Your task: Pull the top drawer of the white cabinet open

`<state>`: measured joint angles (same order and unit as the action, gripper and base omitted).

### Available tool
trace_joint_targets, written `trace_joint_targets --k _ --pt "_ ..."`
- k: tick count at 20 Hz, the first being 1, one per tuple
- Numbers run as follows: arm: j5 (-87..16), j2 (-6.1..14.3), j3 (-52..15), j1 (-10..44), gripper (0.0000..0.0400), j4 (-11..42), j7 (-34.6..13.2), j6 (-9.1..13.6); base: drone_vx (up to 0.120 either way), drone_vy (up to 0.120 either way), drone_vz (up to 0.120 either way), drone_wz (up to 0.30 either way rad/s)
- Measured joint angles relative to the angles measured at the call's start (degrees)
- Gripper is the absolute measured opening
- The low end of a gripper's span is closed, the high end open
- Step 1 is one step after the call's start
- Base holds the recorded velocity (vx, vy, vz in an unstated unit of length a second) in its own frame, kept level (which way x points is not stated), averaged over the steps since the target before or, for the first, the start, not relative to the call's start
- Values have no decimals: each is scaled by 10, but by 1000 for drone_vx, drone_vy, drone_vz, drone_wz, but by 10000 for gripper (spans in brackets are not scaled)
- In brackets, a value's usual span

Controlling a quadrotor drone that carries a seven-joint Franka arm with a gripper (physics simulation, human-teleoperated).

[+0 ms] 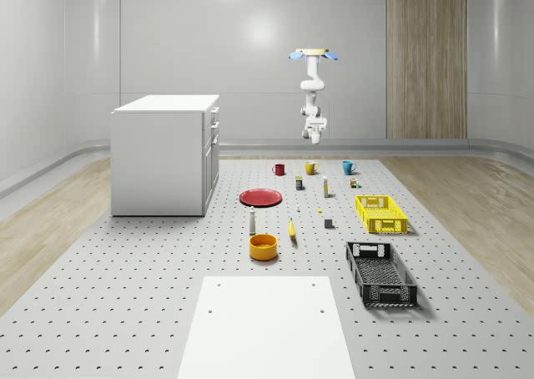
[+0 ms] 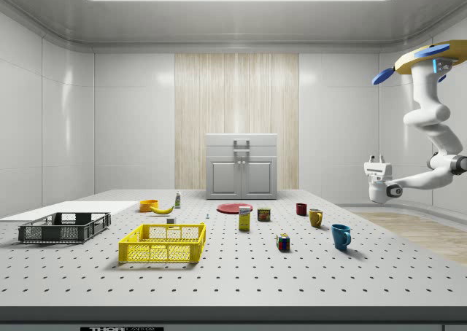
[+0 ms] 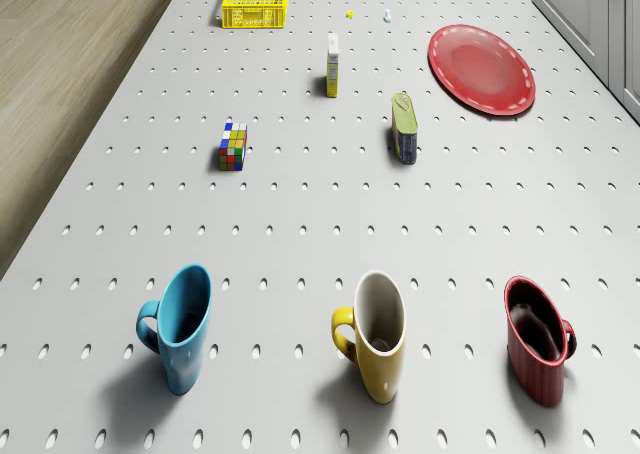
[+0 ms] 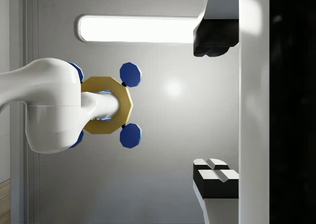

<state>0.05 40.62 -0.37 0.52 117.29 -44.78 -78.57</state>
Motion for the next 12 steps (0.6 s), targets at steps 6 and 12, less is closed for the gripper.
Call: trace_joint_targets --k 6,12 --pt "310 3 200 -47 312 56 47 5 13 -20 0 0" --pt "506 19 331 -105 309 148 82 2 120 -120 0 0"
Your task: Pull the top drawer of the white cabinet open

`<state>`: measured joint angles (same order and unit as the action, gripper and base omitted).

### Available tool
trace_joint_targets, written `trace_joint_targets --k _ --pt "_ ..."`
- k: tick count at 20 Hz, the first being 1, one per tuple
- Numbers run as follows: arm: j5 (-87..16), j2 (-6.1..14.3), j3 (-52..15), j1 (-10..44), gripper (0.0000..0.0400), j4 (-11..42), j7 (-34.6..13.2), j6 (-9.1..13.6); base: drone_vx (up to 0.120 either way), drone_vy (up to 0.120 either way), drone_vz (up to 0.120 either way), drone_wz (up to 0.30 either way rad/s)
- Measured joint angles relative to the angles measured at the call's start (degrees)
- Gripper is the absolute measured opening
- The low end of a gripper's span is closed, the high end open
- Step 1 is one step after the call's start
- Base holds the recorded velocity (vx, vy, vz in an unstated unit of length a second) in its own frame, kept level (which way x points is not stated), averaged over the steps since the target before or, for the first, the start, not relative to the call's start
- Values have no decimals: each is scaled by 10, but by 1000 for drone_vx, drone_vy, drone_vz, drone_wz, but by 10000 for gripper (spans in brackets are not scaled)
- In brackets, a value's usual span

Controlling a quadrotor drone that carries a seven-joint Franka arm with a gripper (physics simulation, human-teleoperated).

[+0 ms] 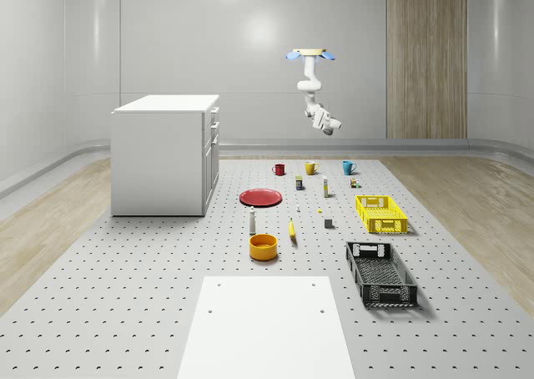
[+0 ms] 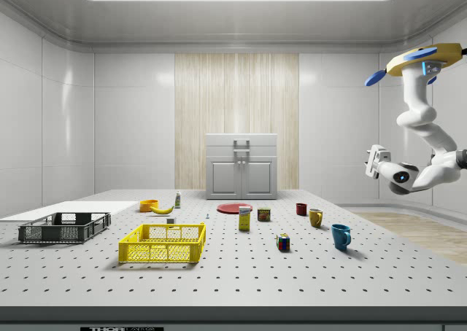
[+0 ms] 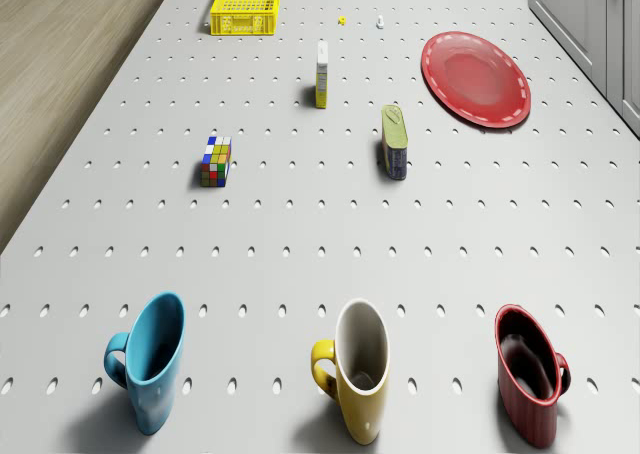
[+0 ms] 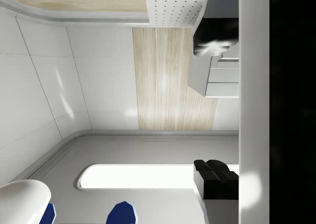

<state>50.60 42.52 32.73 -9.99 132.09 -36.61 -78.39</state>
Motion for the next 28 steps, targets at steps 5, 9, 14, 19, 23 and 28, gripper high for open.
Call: trace_joint_targets --k 5,9,14,19,23,28 --pt "58 15 47 -36 306 37 9 -10 120 -120 72 0" --pt "74 27 69 -58 306 52 10 -21 120 -120 120 0" --pt "77 41 86 -82 305 61 6 -36 120 -120 120 0" --pt "73 55 99 -102 305 65 0 -51 120 -120 120 0" --pt "67 66 107 -117 305 68 -6 -62 120 -120 120 0" --pt "59 80 116 -135 305 70 -13 -76 120 -120 120 0"
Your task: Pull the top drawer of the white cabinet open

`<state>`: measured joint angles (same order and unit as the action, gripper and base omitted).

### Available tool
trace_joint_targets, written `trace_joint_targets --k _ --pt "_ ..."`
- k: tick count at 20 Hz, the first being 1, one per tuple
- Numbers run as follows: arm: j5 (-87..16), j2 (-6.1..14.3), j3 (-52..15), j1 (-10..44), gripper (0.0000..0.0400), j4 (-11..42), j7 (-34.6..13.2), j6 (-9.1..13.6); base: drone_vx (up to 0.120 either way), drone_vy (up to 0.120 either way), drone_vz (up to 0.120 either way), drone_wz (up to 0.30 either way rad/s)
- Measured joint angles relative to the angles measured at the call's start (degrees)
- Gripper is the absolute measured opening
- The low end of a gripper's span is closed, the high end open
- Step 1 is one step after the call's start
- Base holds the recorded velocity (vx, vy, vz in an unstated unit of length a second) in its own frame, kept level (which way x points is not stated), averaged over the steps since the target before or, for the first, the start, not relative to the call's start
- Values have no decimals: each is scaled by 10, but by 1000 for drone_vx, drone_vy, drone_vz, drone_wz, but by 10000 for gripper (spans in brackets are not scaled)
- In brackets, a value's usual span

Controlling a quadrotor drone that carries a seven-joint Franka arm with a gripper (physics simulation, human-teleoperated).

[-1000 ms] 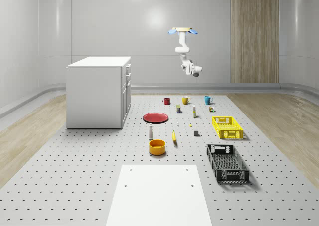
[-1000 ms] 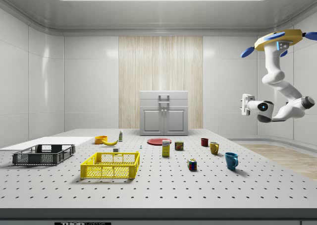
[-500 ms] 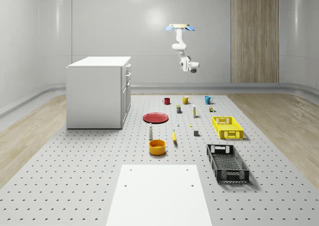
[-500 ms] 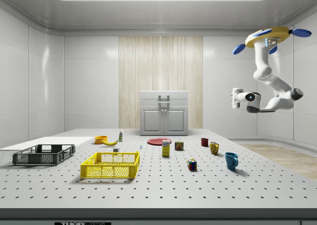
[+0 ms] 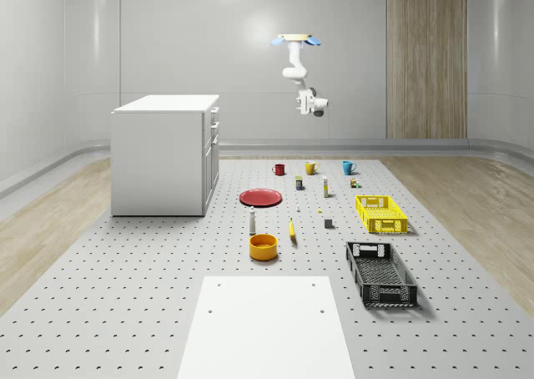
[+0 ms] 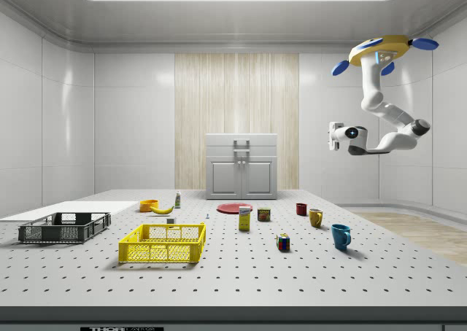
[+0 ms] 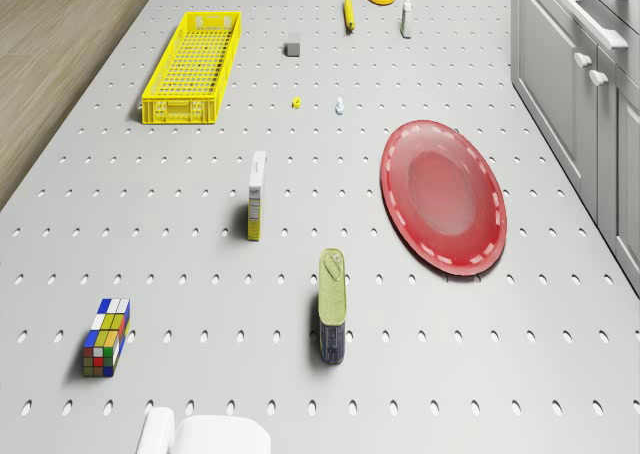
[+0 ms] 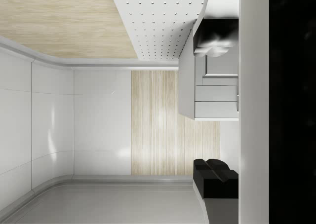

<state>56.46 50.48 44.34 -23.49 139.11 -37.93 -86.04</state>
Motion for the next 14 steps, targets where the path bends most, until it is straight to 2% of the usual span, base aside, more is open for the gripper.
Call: trace_joint_targets --k 6,7,14 --pt "-11 16 9 -19 305 2 -9 -16 120 -120 120 0" --pt "-13 18 11 -23 305 3 -11 -19 120 -120 0 0" --pt "-25 36 20 -43 305 5 -21 -37 120 0 0 0"
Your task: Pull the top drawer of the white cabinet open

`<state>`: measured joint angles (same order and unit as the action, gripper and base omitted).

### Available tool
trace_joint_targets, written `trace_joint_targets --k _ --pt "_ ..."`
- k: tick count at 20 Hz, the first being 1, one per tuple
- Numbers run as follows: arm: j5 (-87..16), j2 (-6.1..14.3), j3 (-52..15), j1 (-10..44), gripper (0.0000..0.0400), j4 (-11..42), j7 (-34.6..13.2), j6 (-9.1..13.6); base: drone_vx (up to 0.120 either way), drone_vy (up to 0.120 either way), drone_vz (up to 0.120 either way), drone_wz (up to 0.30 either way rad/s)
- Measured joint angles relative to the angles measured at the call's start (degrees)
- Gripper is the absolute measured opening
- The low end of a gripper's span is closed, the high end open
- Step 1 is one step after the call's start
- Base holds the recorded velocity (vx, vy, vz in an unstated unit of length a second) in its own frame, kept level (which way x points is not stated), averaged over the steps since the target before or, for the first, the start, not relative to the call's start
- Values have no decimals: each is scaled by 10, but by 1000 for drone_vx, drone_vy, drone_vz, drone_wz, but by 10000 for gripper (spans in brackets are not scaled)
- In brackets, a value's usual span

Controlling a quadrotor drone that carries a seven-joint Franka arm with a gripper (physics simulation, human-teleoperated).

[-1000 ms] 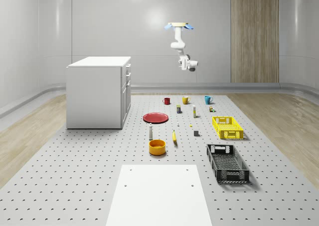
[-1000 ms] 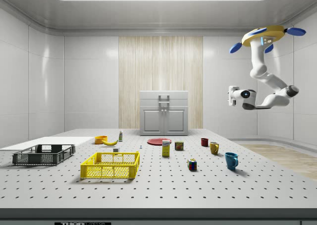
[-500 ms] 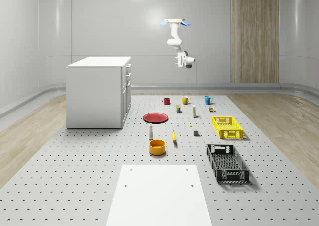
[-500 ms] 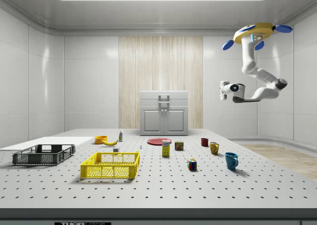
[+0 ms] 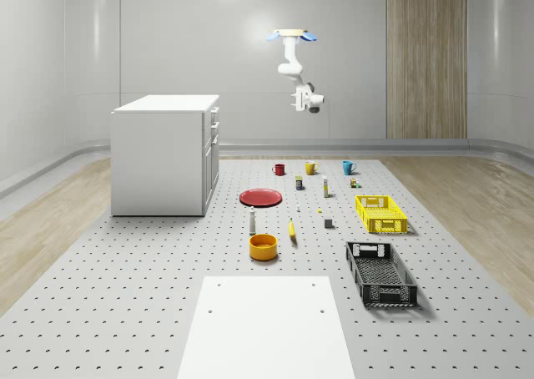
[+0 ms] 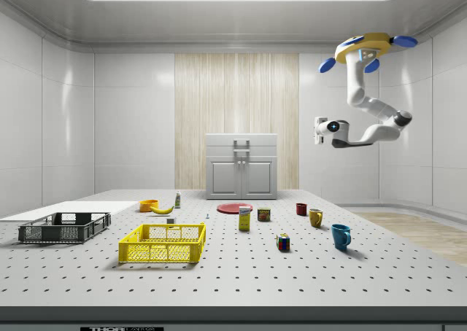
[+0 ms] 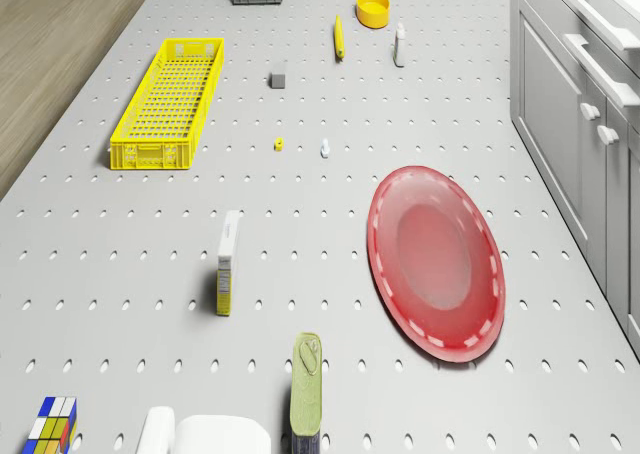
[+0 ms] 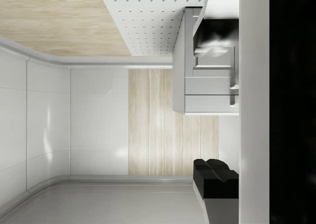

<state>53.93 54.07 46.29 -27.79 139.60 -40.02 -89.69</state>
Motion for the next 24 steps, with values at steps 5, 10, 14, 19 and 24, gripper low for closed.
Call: trace_joint_targets --k 5,10,14,19,24 --pt "-9 12 6 -13 305 2 -7 -12 120 -40 0 0" --pt "-17 23 10 -26 305 3 -14 -23 120 -64 0 0" --pt "-24 32 14 -35 305 4 -20 -31 120 0 0 0" --pt "-32 43 18 -45 305 6 -26 -41 120 0 0 0" --pt "-39 53 22 -55 305 7 -33 -50 120 0 0 0"
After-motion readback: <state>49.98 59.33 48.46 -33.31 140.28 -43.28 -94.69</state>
